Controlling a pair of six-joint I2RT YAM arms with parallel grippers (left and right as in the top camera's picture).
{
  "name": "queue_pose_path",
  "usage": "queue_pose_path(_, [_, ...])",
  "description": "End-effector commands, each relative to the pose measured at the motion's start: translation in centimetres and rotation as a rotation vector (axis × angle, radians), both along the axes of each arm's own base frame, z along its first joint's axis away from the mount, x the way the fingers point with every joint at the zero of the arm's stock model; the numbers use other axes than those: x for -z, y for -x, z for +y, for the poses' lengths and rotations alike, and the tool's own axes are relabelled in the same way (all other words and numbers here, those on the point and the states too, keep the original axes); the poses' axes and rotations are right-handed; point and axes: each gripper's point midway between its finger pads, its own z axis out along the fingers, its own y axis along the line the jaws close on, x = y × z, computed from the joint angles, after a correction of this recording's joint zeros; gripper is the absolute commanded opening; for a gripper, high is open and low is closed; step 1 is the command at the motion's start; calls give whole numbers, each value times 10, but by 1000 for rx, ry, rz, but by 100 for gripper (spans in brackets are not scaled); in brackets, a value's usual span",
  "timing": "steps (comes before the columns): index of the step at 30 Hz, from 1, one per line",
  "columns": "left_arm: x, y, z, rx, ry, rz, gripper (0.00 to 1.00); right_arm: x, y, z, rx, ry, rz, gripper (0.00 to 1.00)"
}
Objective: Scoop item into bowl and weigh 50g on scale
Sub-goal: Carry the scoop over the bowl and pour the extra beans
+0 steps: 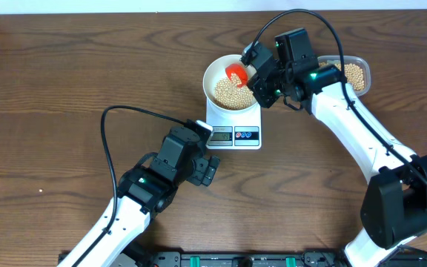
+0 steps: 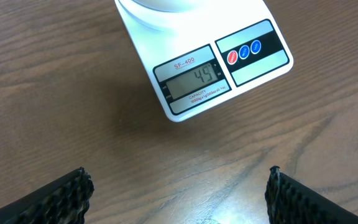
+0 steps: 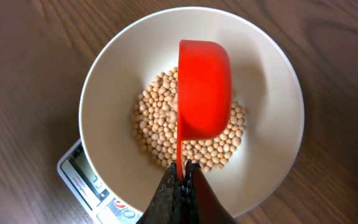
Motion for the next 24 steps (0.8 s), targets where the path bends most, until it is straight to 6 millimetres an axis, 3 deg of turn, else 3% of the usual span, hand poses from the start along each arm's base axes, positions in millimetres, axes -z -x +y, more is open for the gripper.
queue_pose_path(1, [-7, -4, -2, -4, 7, -15, 91, -21, -4, 0, -14, 11, -70, 1])
queue_pose_path(12, [-7, -4, -2, -4, 8, -15, 91, -27, -1, 0, 39, -129, 34, 1])
queue_pose_path(24, [-7, -4, -2, -4, 8, -15, 91, -45, -4, -23, 72, -349, 155, 1])
